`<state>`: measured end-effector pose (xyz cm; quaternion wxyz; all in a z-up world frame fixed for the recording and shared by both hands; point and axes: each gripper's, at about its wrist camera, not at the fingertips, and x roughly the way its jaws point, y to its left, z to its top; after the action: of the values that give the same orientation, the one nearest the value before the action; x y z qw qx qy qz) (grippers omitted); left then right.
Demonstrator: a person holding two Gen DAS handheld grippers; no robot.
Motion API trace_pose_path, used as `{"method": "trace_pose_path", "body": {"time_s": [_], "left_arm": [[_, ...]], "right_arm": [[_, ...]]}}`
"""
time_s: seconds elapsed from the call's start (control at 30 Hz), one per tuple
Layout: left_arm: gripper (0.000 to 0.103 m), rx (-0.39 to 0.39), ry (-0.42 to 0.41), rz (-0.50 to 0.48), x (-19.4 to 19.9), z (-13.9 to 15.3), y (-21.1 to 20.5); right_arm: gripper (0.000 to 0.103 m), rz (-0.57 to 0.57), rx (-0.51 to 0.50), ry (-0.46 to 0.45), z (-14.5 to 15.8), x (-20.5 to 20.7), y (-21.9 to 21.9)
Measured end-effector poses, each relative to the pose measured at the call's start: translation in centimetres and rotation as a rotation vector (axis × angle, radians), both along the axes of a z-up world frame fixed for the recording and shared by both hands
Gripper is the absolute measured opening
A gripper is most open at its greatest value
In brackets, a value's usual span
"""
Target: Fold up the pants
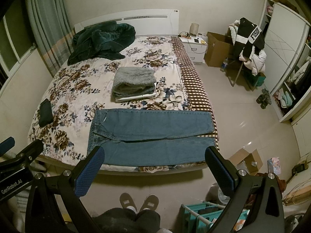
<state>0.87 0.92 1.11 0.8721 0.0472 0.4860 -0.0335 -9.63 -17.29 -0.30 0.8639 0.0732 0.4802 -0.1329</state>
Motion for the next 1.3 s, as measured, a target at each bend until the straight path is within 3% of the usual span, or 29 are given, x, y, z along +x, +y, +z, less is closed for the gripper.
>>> {"method": "trace_pose_path", "body": {"time_s": [0.3, 0.53, 1.3], "left_arm": [[0.103, -0.003, -0.003, -0.002, 0.2, 0.2, 0.2], [0.103, -0.005, 0.0, 0.001, 0.2, 0.3, 0.2], [0.103, -0.011, -0.007, 0.0, 0.2, 0.5, 0.1]], "right_arm": [[0.103, 0.0, 0.002, 0.002, -0.1, 0.3, 0.3], [0.103, 0.007, 0.005, 0.001, -0.6, 0.4, 3.8], [0.103, 0.009, 0.01, -0.001, -0.4, 0.8, 4.8]]}}
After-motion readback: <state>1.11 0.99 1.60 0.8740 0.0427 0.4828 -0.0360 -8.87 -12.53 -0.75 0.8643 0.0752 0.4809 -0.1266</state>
